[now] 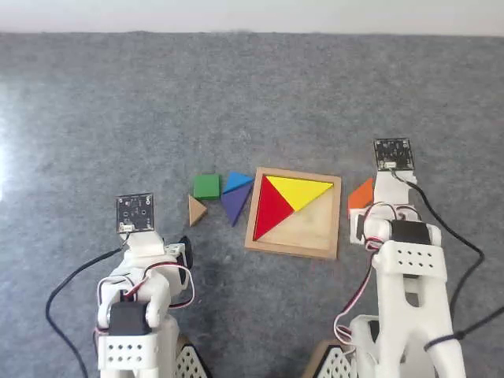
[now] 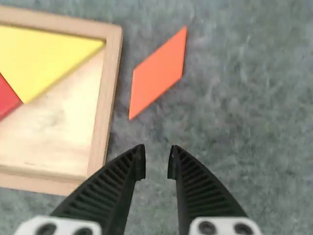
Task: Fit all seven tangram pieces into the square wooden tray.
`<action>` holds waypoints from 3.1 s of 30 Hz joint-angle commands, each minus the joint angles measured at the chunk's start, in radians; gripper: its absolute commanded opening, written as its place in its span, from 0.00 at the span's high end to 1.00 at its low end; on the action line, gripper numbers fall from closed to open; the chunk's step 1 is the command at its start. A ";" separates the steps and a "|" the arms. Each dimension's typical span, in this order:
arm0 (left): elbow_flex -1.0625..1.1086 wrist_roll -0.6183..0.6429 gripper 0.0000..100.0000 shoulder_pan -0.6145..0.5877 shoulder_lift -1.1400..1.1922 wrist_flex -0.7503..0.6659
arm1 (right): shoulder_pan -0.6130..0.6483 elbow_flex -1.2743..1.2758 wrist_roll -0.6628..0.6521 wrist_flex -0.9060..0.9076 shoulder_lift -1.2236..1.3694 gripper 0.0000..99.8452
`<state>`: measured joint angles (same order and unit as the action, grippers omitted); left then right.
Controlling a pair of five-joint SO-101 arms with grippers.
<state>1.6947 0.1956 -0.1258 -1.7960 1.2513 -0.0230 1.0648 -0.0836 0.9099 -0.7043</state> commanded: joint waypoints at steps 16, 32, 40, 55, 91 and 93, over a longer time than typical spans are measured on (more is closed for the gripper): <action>-0.012 0.009 0.86 -0.005 -0.014 0.005 | 0.047 -0.580 0.296 -0.025 0.696 0.90; -0.012 0.009 0.86 -0.005 -0.014 0.005 | -0.038 -0.681 0.296 0.024 0.901 0.91; -0.012 0.009 0.86 -0.005 -0.014 0.005 | -0.127 -0.678 0.298 0.096 0.906 0.90; -0.012 0.009 0.86 -0.005 -0.014 0.005 | 0.062 -0.643 0.290 0.090 0.552 0.91; -0.012 0.009 0.86 -0.005 -0.014 0.005 | -0.122 -0.631 0.276 0.119 0.832 0.91; -0.012 0.009 0.86 -0.005 -0.014 0.005 | -0.091 -0.629 0.276 0.136 0.774 0.91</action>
<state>1.6947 0.1956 -0.1258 -1.7960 1.2513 -0.1381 0.4603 0.2064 1.0142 0.1596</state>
